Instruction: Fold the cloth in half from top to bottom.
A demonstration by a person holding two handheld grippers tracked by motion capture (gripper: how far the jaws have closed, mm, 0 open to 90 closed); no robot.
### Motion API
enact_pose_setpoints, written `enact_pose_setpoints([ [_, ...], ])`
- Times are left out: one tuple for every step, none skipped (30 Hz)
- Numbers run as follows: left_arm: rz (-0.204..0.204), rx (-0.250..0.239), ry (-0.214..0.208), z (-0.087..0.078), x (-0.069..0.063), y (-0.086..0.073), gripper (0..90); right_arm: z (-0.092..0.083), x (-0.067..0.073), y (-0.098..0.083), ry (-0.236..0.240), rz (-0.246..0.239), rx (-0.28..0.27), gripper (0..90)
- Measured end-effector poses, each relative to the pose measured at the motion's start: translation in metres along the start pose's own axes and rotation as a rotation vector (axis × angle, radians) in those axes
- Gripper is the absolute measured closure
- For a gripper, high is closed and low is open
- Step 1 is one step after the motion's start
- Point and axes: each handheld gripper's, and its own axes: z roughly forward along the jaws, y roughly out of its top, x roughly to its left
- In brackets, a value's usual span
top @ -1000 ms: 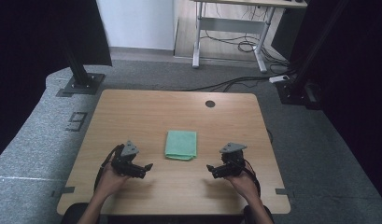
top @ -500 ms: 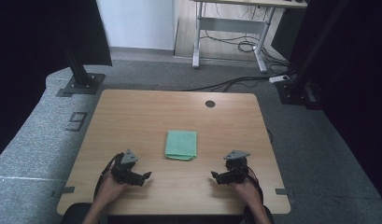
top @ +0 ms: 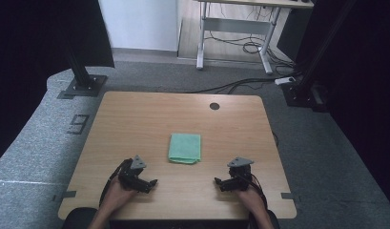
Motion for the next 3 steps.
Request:
enact_pose_setpoints([
  [0.000, 0.000, 0.000, 0.0000, 0.0000, 0.0000, 0.0, 0.0001, -0.0001, 0.0000, -0.001, 0.001, 0.000, 0.0],
  [0.000, 0.000, 0.000, 0.0000, 0.0000, 0.0000, 0.0, 0.0001, -0.0001, 0.0000, 0.000, 0.001, 0.000, 0.0],
  [0.000, 0.000, 0.000, -0.0001, 0.0000, 0.0000, 0.0, 0.0001, -0.0001, 0.0000, 0.000, 0.001, 0.000, 0.0],
])
